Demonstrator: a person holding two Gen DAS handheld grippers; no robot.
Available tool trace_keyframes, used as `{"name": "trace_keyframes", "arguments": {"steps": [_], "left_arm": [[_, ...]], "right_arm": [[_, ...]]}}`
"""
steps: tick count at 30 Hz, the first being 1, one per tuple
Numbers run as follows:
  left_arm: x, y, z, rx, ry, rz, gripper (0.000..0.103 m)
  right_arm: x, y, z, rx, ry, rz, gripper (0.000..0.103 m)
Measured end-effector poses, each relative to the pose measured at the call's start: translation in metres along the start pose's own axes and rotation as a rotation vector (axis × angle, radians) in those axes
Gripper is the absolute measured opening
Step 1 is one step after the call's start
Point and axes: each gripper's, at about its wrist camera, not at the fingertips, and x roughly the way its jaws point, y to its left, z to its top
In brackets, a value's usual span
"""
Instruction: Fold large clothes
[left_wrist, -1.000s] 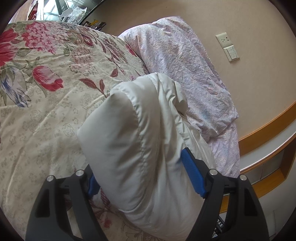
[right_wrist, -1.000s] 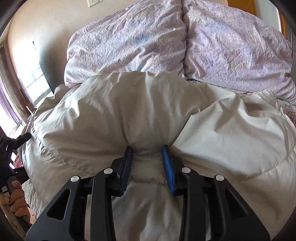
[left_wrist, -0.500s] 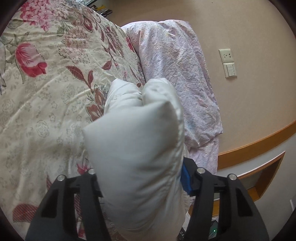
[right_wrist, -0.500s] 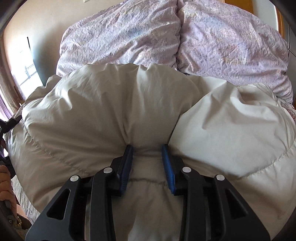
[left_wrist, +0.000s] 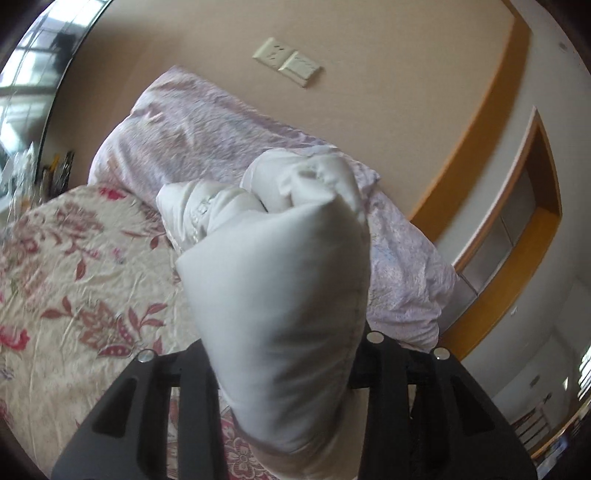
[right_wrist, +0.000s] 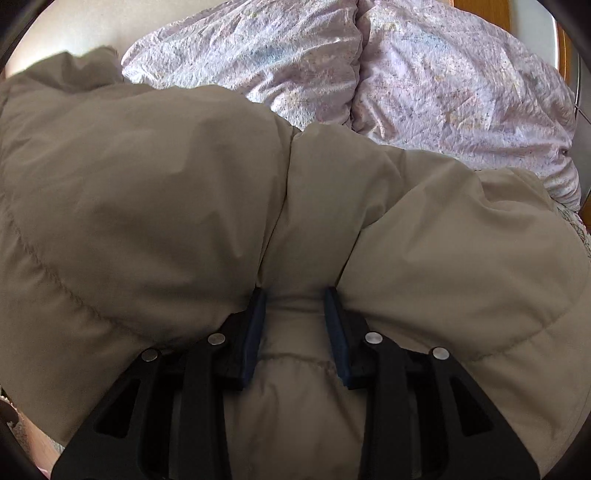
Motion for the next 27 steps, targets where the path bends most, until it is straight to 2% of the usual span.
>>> {"name": "trace_keyframes", "arguments": {"steps": [5,11,17,23,27], "left_arm": [[0.005,-0.054,0.001,0.167,0.005,-0.046,0.037],[0.017,-0.1,-0.007,0.335,0.004,-0.043,0.038],[0.028,-0.126,-0.016,0.394,0.043,-0.075,0.043],[0.034,-0.16,-0.034,0.472,0.045,-0.095,0.046],[0.042,-0.174,-0.043,0.491,0.065,-0.118,0.049]], "right_arm": [[0.001,-0.004,-0.001,0.025,0.001,0.005,0.035],[0.002,-0.009,0.001,0.042,0.015,0.023,0.035],[0.003,-0.006,0.004,0.029,0.022,-0.004,0.035],[-0.009,-0.032,0.0,0.069,-0.001,0.083,0.035],[-0.027,-0.047,-0.007,0.038,-0.031,0.103,0.036]]}}
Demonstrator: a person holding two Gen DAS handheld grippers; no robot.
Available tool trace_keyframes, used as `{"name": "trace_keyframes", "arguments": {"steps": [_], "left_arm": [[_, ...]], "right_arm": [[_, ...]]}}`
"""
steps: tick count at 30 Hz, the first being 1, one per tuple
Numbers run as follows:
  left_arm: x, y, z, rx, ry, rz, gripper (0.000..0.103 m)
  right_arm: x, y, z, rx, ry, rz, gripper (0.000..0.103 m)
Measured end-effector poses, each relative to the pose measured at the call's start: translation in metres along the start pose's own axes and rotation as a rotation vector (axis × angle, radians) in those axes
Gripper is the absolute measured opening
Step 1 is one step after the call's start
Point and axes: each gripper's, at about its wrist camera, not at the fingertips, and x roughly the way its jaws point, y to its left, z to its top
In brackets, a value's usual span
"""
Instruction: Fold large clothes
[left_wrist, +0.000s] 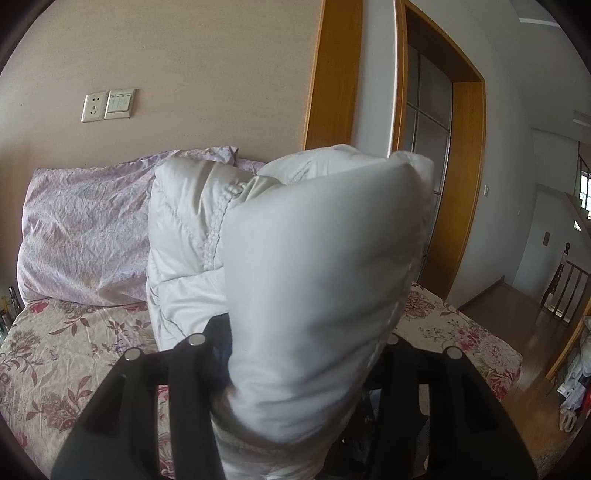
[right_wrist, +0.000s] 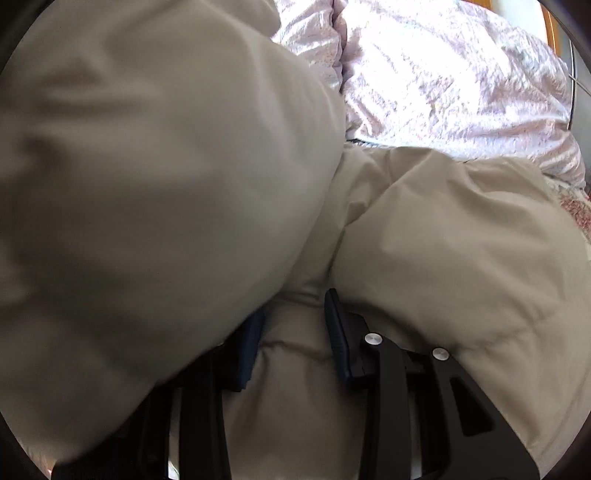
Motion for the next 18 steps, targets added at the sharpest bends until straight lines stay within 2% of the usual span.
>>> {"name": "trace_keyframes", "arguments": {"steps": [3,11,13,16,18], "left_arm": [[0.01,-0.009,-0.003,-0.003,0.018,-0.022,0.05],[0.034,-0.03,-0.012,-0.016,0.068,-0.061,0.053],[0.039,-0.036,-0.014,-0.015,0.079,-0.065,0.054],[0.048,-0.047,-0.02,-0.015,0.1,-0.073,0.055],[0.055,-0.053,-0.026,-0.017,0.118,-0.08,0.055]], "right_arm": [[-0.017,-0.017,-0.004,-0.014,-0.028,0.01,0.037],[-0.061,-0.084,-0.004,0.049,-0.099,0.01,0.036],[-0.062,-0.091,-0.005,0.039,-0.089,0.01,0.036],[-0.048,-0.091,-0.009,0.002,-0.017,0.017,0.036],[-0.044,-0.096,-0.01,-0.011,-0.013,0.035,0.035]]}}
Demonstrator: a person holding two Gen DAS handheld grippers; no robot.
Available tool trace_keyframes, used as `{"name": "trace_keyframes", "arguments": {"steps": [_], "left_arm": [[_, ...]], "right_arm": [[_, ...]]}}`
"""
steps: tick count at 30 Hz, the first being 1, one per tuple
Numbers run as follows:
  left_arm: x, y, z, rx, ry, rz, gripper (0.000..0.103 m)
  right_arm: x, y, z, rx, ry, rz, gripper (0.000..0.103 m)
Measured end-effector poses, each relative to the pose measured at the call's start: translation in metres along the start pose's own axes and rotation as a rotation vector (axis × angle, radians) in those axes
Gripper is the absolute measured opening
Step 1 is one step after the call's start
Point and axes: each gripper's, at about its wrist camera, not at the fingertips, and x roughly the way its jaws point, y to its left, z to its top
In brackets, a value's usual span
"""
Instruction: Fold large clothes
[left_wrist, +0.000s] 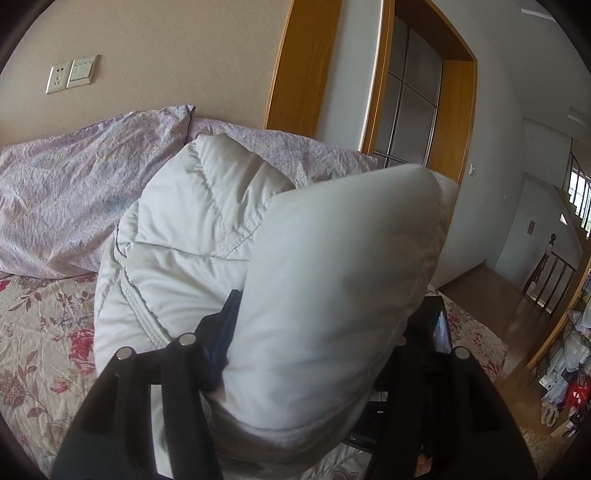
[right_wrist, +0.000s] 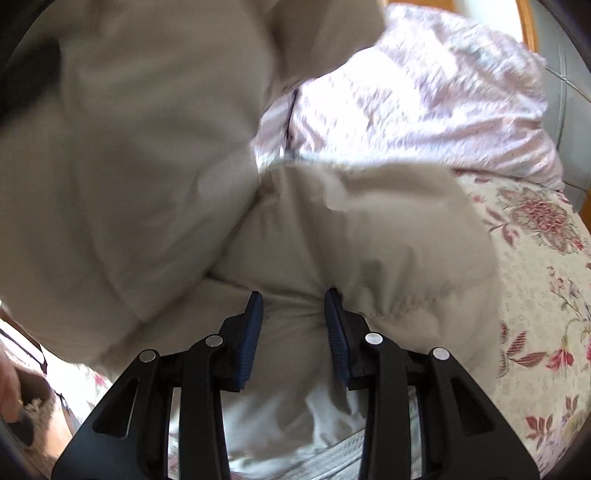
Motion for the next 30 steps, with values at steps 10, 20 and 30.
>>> {"name": "trace_keyframes", "arguments": {"steps": [10,20,30], "left_arm": [[0.03,-0.018,-0.014,-0.009,0.063,-0.006,0.059],[0.05,-0.045,-0.028,0.04,0.104,0.003,0.063],[0.07,-0.067,-0.037,0.091,0.144,-0.003,0.07]], "right_arm": [[-0.052,-0.06,-0.012,0.063,-0.067,-0.035,0.034],[-0.063,-0.109,-0.032,0.02,-0.024,-0.072,0.036],[-0.045,-0.14,-0.04,0.012,0.057,-0.154,0.036]]}}
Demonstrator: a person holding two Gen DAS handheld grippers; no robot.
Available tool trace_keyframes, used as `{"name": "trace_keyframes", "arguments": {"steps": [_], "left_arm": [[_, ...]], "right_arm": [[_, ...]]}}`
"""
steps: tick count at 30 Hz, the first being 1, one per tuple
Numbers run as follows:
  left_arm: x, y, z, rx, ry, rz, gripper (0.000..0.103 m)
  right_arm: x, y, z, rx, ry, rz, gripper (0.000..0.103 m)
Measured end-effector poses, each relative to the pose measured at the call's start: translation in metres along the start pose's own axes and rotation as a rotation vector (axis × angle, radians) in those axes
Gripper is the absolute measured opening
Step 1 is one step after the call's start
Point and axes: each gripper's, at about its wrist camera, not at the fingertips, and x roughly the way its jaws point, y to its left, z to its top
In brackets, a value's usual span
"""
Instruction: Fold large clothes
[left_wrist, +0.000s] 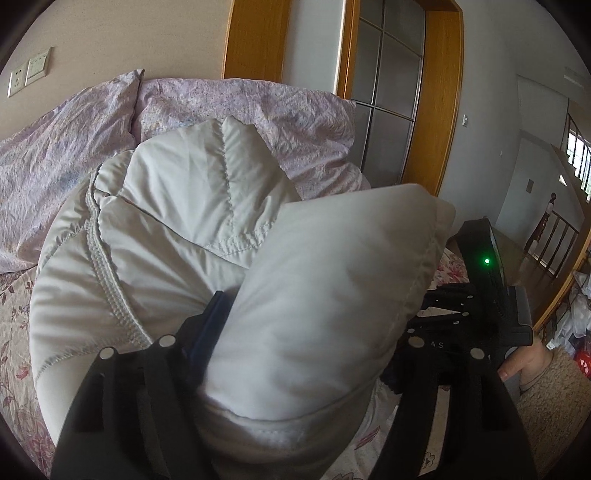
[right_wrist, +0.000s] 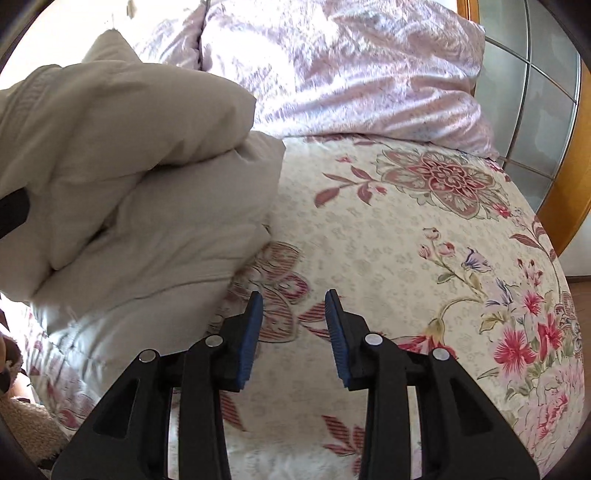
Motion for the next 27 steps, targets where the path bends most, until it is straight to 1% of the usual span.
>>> {"name": "trace_keyframes", "arguments": {"steps": [3,8,18,25,27], "left_arm": [[0.007,-0.006,-0.001,0.007,0.021,-0.013,0.07],[0.016,-0.014,-0.002,0.03,0.04,0.004,0.073],[0.024,-0.026,-0.004,0.069,0.057,0.041,0.076],[0.018,-0.036,-0.007,0.097,0.059,0.052,0.076],[0.014,-0.041,-0.007,0.111,0.061,0.052,0.079]], "right_arm": [[0.007,-0.002,-0.001,-0.012,0.021,-0.007,0.036],[0.018,-0.005,-0.002,-0.022,0.052,-0.014,0.036],[0.02,-0.004,-0.001,-0.045,0.042,-0.029,0.036],[0.02,-0.005,0.0,-0.048,0.038,-0.027,0.037],[0.021,-0.005,0.0,-0.047,0.038,-0.024,0.038]]}}
